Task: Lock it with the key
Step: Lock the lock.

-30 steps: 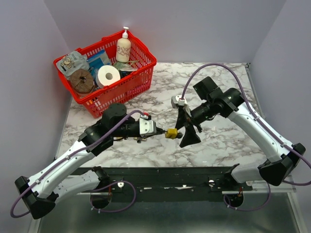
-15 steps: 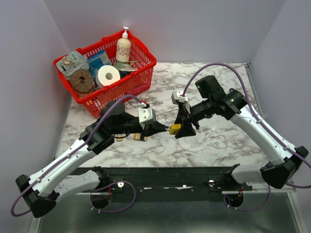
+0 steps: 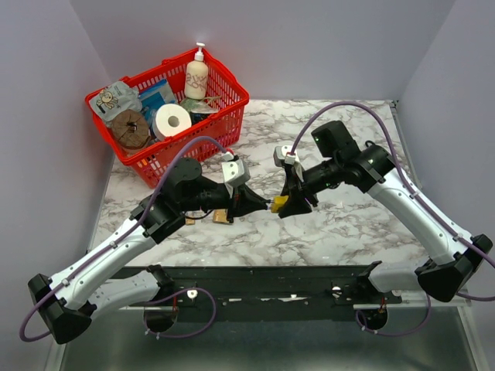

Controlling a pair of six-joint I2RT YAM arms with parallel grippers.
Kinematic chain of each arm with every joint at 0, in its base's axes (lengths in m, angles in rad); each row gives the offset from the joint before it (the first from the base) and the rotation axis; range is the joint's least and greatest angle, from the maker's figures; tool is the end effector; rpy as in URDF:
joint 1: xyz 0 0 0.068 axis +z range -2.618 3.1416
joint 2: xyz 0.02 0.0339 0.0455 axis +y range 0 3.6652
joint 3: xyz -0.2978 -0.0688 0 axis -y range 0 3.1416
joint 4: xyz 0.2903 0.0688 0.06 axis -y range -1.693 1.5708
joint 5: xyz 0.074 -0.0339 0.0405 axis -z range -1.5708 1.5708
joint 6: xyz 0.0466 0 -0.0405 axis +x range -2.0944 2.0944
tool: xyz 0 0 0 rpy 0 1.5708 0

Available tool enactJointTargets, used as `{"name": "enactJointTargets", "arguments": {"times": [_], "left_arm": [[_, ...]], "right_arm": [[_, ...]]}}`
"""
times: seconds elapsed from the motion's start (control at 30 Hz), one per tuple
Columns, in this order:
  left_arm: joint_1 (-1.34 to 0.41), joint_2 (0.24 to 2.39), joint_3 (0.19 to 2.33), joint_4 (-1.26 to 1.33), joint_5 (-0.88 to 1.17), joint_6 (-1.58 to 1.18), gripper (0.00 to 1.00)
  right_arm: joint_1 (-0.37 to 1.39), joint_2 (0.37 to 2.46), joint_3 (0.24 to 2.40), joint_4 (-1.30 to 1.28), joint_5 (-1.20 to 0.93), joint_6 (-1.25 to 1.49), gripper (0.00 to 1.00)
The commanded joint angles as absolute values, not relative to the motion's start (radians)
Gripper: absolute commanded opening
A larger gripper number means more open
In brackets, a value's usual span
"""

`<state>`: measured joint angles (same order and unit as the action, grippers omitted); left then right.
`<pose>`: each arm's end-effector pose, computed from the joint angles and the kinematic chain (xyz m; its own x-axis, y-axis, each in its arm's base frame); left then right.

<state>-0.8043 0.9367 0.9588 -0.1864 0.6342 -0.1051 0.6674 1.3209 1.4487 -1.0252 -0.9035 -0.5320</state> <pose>0.1483 -0.1938 0.4016 -0.2162 0.1027 -0.9709 0.9684 0.1493 -0.1999 0.2057 0.2087 0.4182 -0.1396 -0.5097 -0.8489 -0.9731 -0.0878 0.2128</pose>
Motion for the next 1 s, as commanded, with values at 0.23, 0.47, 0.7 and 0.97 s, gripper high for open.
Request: {"name": "enactJointTargets", "arguments": {"times": [0.23, 0.47, 0.7, 0.97], "left_arm": [[-0.810, 0.982, 0.907, 0.090, 0.615, -0.313, 0.00], [-0.818, 1.012, 0.858, 0.196, 0.621, -0.377, 0.00], [-0.838, 1.025, 0.822, 0.239, 0.620, -0.422, 0.00], [-0.845, 1.026, 0.792, 0.279, 0.615, -0.460, 0.00]], "right_arm": [[0.709, 1.299, 1.466, -0.878, -0.963, -0.442, 0.01], [0.730, 1.322, 1.482, -0.810, -0.960, -0.390, 0.01], [0.733, 1.330, 1.489, -0.706, -0.960, -0.327, 0.01], [0.733, 1.312, 1.473, -0.623, -0.982, -0.279, 0.01]]}}
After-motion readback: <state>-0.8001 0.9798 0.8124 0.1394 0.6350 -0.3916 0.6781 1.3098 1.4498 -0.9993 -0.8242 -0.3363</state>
